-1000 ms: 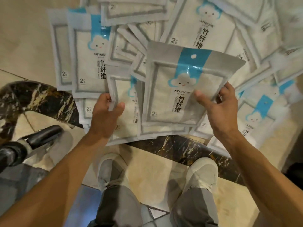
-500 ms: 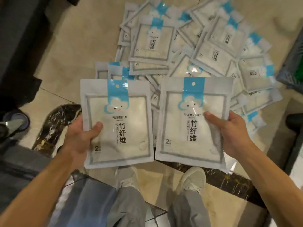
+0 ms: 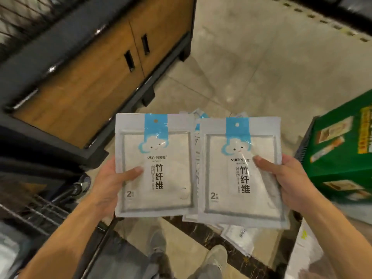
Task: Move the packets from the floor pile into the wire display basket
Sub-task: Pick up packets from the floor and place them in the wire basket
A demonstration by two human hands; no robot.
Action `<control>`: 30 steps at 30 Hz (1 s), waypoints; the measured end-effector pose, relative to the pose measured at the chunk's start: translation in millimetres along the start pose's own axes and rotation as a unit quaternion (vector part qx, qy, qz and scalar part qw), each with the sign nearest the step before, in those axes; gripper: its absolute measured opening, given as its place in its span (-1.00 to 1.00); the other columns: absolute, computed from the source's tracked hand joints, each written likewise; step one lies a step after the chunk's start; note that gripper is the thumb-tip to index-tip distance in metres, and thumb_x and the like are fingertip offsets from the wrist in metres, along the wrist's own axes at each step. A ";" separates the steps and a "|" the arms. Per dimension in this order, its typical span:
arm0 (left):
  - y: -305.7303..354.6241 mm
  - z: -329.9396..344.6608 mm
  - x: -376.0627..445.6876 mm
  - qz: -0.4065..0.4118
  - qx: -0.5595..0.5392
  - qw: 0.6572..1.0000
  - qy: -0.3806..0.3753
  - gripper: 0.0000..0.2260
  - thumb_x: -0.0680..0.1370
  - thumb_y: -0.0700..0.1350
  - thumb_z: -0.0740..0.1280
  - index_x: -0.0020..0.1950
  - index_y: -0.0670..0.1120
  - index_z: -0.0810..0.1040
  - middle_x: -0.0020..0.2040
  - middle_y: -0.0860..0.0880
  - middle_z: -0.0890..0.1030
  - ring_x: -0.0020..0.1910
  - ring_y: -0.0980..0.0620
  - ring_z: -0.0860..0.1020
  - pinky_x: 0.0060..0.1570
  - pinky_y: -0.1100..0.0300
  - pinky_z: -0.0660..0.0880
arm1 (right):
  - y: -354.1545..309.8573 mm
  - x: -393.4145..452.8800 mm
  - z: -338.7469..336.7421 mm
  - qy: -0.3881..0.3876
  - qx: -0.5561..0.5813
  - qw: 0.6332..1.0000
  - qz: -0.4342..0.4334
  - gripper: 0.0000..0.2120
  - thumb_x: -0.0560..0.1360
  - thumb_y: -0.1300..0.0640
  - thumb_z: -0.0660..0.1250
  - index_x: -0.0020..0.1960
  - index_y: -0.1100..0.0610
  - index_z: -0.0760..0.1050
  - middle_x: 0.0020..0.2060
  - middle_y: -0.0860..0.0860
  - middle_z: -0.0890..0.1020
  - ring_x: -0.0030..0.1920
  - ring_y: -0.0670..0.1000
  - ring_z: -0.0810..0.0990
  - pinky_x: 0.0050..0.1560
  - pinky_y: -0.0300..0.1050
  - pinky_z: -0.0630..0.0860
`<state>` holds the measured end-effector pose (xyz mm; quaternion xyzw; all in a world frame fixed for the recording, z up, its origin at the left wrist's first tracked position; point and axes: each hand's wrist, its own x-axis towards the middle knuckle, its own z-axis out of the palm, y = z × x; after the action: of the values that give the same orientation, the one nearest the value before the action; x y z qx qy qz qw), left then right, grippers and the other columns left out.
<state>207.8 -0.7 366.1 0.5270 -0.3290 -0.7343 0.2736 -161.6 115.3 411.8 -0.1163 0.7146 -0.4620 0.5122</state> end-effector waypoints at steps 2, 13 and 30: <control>45.9 0.5 -28.4 0.029 -0.012 0.999 0.011 -0.29 0.29 -0.15 0.66 0.39 -0.13 0.50 0.26 -0.22 0.65 0.22 -0.30 0.63 0.22 -0.31 0.52 | -48.2 -30.3 10.7 -0.005 -0.012 1.000 -0.016 -0.77 0.49 0.23 0.45 0.13 0.25 0.63 -0.01 0.22 0.75 -0.08 0.21 0.76 -0.02 0.20 0.70; 230.8 -34.1 -207.0 0.151 -0.046 0.986 0.054 -0.19 0.16 -0.10 0.72 0.36 -0.14 0.51 0.18 -0.22 0.69 0.11 -0.25 0.69 -0.11 -0.07 0.69 | -233.5 -199.9 87.5 -0.111 -0.006 0.990 -0.088 -0.71 0.41 0.18 0.49 0.11 0.22 0.63 -0.02 0.23 0.75 -0.11 0.22 0.76 -0.12 0.17 0.72; 218.4 -78.5 -466.0 0.255 -0.130 0.918 0.275 -0.21 0.22 -0.10 0.69 0.38 -0.20 0.49 0.21 -0.26 0.67 0.17 -0.33 0.65 0.12 -0.28 0.61 | -284.4 -319.5 200.5 -0.344 -0.062 0.926 -0.139 -0.74 0.52 0.28 0.43 0.21 0.27 0.60 0.00 0.21 0.75 -0.09 0.16 0.76 -0.12 0.04 0.72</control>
<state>432.1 194.4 793.5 0.5661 -0.2657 -0.5019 0.5975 62.6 55.8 823.4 -0.3982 0.4983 -0.4150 0.6488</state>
